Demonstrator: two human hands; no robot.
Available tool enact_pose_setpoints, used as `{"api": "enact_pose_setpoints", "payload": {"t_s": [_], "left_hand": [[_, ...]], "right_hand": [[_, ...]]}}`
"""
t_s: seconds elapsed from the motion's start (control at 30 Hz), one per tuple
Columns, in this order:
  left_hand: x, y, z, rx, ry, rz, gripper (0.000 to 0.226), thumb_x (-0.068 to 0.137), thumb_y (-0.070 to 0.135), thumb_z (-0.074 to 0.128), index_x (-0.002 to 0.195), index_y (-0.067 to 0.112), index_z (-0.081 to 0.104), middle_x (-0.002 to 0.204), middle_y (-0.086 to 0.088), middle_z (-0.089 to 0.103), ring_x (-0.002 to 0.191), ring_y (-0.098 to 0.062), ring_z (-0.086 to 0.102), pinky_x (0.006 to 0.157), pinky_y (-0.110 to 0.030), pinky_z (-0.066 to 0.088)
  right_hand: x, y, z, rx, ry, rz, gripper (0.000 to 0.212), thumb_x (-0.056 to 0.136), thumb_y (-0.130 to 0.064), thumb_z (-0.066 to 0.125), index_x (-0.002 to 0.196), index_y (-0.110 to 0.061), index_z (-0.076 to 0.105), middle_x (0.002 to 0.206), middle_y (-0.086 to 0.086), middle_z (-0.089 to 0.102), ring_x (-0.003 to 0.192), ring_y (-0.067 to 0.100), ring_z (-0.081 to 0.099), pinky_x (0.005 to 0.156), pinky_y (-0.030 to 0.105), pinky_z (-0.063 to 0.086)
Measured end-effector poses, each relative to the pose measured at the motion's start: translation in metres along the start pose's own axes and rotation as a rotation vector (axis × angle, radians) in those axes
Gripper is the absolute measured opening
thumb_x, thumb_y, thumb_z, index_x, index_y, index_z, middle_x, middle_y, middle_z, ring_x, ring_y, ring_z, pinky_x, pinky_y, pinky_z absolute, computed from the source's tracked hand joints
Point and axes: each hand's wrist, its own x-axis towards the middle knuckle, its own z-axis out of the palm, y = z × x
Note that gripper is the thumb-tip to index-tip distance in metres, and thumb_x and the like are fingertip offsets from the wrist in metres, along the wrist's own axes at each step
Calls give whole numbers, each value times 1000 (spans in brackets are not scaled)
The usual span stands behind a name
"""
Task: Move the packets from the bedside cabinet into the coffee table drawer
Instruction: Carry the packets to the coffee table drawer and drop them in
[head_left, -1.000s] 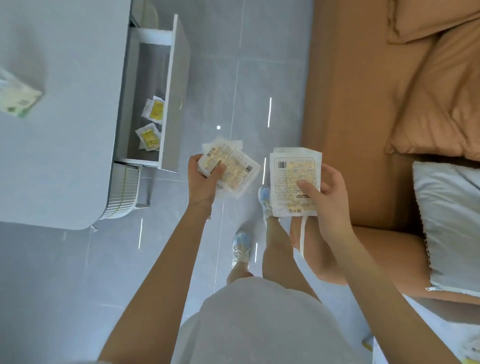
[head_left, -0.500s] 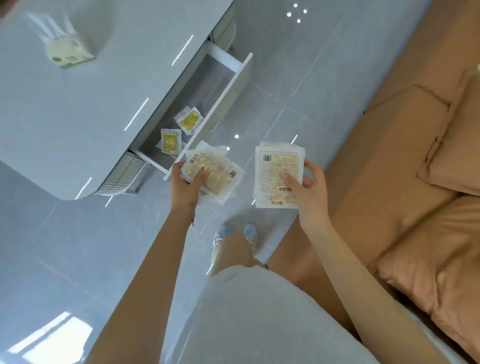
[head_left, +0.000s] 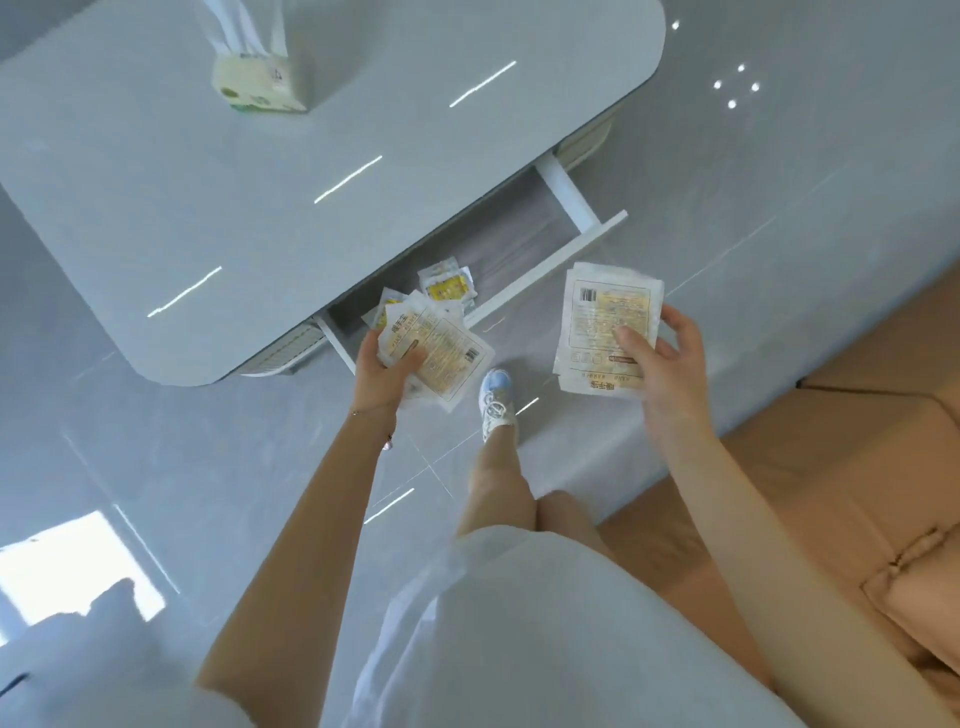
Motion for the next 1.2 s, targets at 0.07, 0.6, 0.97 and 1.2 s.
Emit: {"api": "enact_pose_setpoints", "payload": {"t_s": [0.07, 0.6, 0.97, 1.2], "left_hand": [[22, 10, 15, -51, 34, -44, 46, 87, 2, 61, 130, 12, 45, 105, 3, 58, 95, -15, 59, 84, -33, 51], [227, -42, 58, -267, 131, -383, 39, 86, 3, 64, 121, 17, 53, 108, -3, 65, 103, -26, 63, 92, -48, 51], [355, -138, 69, -45, 451, -422, 51, 84, 17, 69, 131, 10, 52, 125, -9, 60, 114, -30, 56, 89, -38, 46], [366, -161, 77, 223, 511, -303, 48, 83, 22, 70, 127, 11, 54, 121, -6, 61, 100, -21, 56, 75, -26, 41]], "right_hand": [[30, -19, 14, -38, -52, 3, 41, 86, -10, 70, 116, -26, 48, 101, 2, 72, 92, 17, 71, 74, 33, 59], [285, 38, 146, -587, -385, 67, 25, 90, -8, 62, 114, -16, 59, 102, -7, 68, 87, 0, 66, 63, 11, 52], [444, 155, 187, -784, -262, 187, 26, 89, -17, 65, 113, -9, 63, 116, 7, 68, 103, 21, 65, 93, 37, 52], [466, 178, 199, -876, -189, 178, 32, 87, -12, 67, 107, 12, 63, 116, 26, 65, 109, 40, 61, 96, 46, 48]]}}
